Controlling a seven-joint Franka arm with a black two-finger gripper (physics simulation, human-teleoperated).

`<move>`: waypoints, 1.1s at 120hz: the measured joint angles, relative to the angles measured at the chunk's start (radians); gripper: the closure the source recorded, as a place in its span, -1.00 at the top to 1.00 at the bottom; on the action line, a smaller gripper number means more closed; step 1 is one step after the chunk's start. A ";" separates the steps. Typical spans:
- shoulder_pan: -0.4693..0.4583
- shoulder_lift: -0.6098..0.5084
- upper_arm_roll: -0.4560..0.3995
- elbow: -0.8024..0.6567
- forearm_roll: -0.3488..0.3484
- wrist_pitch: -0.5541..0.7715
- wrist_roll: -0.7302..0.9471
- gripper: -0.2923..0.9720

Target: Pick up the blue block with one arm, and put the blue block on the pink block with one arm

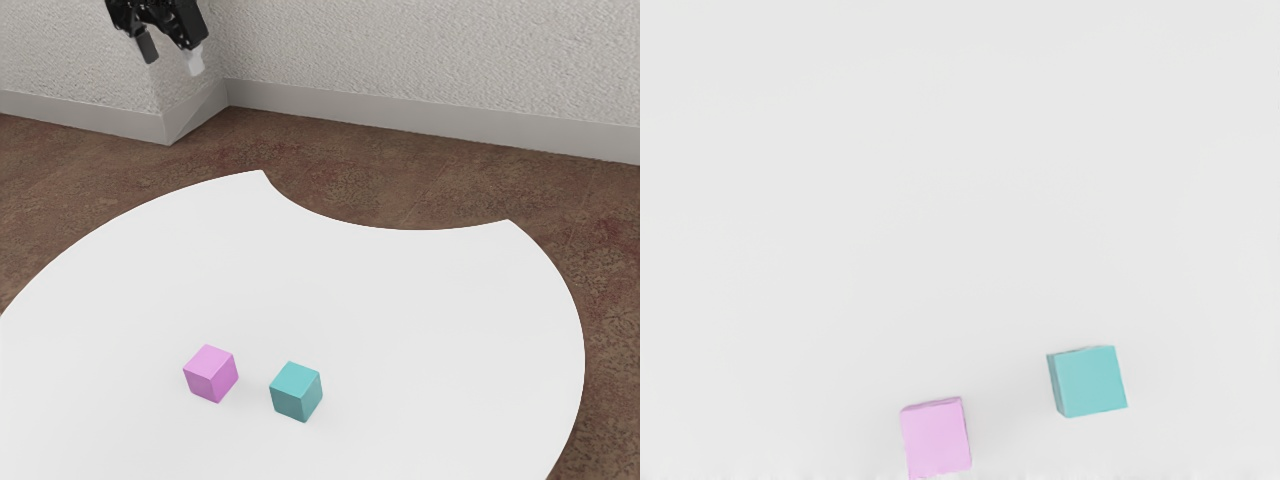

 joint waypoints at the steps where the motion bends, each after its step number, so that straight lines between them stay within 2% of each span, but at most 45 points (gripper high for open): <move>1: 0.000 0.002 -0.002 0.000 0.000 -0.002 0.000 0.54; 25: -0.063 0.035 -0.015 -0.007 0.006 0.005 0.003 0.54; 39: -0.086 0.066 -0.052 -0.031 0.042 0.024 0.004 0.54; 44: -0.091 0.058 -0.056 -0.085 0.048 0.049 0.004 0.54; 53: -0.089 -0.009 -0.061 -0.296 0.048 0.138 0.005 0.54; 74: -0.082 -0.103 -0.074 -0.594 -0.030 0.323 0.008 0.54; 99: -0.082 -0.153 -0.098 -0.807 -0.076 0.512 0.000 0.54; 132: -0.082 -0.188 -0.119 -0.958 -0.083 0.664 -0.080 0.54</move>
